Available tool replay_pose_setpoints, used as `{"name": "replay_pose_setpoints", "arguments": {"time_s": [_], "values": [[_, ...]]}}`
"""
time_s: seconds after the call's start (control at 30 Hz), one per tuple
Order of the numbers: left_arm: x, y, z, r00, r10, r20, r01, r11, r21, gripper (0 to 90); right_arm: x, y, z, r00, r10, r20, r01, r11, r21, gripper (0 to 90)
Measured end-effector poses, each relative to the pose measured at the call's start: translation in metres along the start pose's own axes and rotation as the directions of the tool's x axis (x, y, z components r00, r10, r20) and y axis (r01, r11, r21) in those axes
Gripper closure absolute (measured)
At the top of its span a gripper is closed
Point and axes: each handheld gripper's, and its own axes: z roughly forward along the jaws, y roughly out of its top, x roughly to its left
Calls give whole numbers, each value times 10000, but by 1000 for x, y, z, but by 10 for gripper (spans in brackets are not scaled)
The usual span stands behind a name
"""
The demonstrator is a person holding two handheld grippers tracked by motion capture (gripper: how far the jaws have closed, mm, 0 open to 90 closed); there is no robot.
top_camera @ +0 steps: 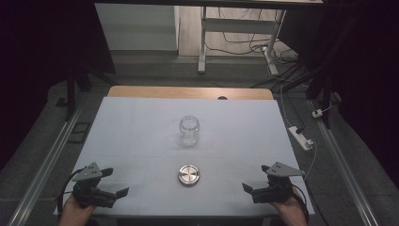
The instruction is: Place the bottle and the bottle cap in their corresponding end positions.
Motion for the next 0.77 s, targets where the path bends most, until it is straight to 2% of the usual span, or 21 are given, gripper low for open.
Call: {"name": "replay_pose_setpoints", "arguments": {"time_s": [0.23,0.53,0.67,0.77], "values": [[1,-12,-3,9996,-220,-150,222,9997,118,0,-8,-14,-9,9990,345,284,-348,9993,95,0],[1,-22,-8,9984,-463,-310,472,9984,310,0,-10,-25,-18,9970,607,485,-620,9977,271,0],[1,-23,-9,9977,-534,-423,549,9978,360,0,-8,-26,-19,9969,538,572,-565,9973,474,0],[3,-23,-9,9971,-681,-330,692,9971,327,0,-6,-26,-17,9971,390,656,-435,9967,686,0]]}}
